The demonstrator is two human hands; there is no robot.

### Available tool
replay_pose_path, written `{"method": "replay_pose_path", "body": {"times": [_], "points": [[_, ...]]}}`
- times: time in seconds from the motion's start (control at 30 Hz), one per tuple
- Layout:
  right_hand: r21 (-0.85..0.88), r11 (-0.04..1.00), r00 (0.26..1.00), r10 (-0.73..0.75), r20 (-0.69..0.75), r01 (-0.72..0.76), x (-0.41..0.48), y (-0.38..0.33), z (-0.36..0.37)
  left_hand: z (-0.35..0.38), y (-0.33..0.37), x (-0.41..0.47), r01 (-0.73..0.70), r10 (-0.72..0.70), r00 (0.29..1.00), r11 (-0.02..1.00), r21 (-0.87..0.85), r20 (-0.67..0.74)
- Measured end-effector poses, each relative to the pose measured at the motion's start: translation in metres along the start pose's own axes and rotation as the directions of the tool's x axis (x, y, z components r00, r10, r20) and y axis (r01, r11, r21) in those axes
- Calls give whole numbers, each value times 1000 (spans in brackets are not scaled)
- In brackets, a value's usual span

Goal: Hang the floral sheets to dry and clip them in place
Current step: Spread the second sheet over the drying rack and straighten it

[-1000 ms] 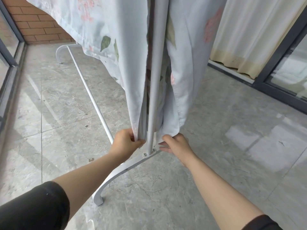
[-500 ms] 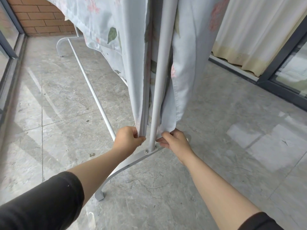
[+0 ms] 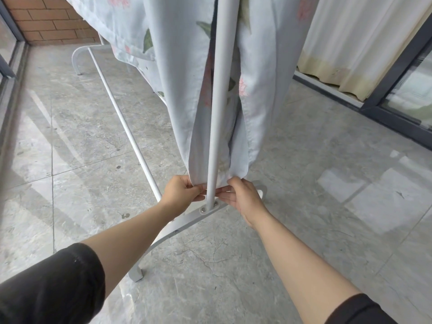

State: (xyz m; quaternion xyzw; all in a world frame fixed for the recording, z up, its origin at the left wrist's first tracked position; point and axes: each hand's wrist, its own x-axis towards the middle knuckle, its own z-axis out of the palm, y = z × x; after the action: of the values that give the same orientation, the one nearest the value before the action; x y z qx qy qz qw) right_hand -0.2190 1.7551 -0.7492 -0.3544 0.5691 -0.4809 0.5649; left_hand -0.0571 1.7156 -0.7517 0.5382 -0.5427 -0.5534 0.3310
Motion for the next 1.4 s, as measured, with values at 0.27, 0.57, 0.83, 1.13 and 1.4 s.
{"method": "replay_pose_path", "body": {"times": [0.27, 0.57, 0.83, 1.13, 1.4], "points": [[-242, 967, 979, -118, -169, 75, 6, 4, 1, 5, -7, 2, -57, 67, 994, 991, 117, -81], [-421, 905, 971, -150, -184, 61, 9, 18, -3, 10, -23, -3, -123, 152, 987, 928, 352, -54], [-209, 978, 989, -10, -144, -20, 16, 20, 7, 11, -28, 9, -39, 40, 999, 991, 132, -2], [-309, 949, 985, 11, -171, -65, 28, 30, 12, 11, -36, 13, -47, 50, 999, 991, 125, -15], [-267, 962, 987, 7, -162, -51, 12, 18, 12, 10, -28, 7, -14, 13, 999, 1000, -28, -53]]}}
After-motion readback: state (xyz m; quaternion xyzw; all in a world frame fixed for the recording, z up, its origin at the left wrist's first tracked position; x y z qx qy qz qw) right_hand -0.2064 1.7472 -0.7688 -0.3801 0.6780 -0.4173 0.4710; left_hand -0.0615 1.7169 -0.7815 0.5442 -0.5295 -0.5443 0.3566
